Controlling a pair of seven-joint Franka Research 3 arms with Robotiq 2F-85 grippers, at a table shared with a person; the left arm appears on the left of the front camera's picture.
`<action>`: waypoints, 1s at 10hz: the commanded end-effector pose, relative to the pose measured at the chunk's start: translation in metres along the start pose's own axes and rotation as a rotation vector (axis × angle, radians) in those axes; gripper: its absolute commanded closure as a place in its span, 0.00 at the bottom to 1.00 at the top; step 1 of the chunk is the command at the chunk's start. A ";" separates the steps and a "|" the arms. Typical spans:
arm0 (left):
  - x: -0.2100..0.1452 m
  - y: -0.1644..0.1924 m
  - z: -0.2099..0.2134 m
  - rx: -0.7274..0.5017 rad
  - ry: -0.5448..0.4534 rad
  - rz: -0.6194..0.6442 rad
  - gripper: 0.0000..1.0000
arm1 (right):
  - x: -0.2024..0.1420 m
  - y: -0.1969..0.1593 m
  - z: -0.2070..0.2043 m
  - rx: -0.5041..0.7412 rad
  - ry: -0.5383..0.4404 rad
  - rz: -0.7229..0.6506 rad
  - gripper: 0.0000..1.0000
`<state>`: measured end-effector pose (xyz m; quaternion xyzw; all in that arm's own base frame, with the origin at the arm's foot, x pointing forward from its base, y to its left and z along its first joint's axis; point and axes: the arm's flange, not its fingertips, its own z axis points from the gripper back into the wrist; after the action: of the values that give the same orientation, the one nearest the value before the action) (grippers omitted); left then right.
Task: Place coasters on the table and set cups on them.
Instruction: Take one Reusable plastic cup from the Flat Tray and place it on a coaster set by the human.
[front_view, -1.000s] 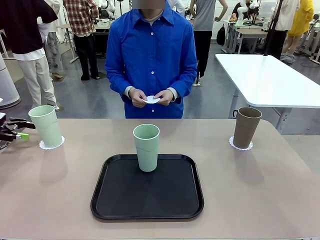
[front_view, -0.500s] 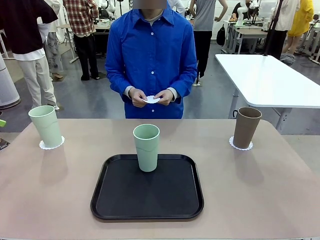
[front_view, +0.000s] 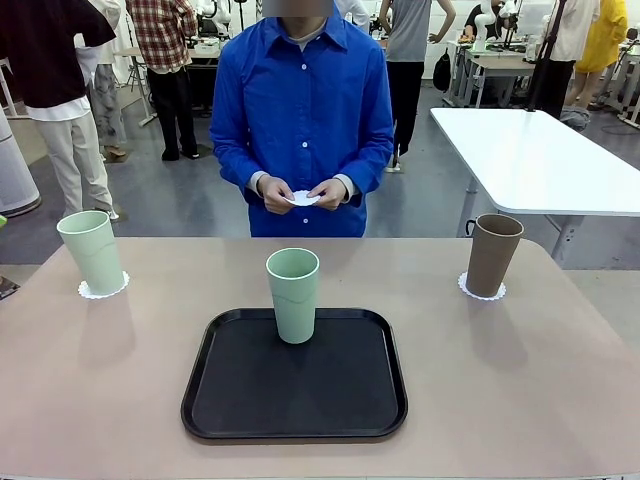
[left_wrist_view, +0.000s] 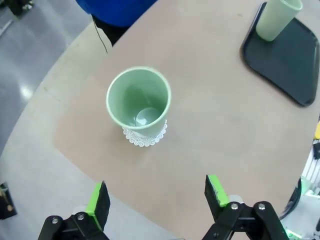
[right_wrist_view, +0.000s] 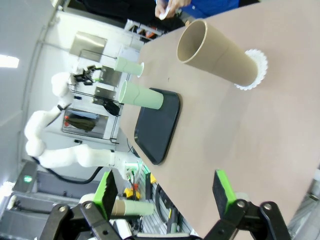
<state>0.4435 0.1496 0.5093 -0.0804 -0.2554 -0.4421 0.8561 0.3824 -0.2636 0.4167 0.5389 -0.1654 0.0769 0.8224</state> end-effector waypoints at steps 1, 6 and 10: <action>0.021 -0.030 0.003 0.039 0.110 0.014 0.00 | -0.001 0.002 0.002 -0.014 0.007 -0.005 0.00; 0.040 -0.076 -0.008 -0.045 0.301 -0.027 0.00 | -0.001 0.002 0.002 -0.014 0.007 -0.005 0.00; 0.046 -0.063 -0.006 0.030 0.258 -0.012 0.00 | -0.001 0.002 0.002 -0.014 0.007 -0.005 0.00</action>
<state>0.4146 0.0788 0.5207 -0.0142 -0.1483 -0.4555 0.8777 0.3823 -0.2638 0.4167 0.5389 -0.1656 0.0767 0.8224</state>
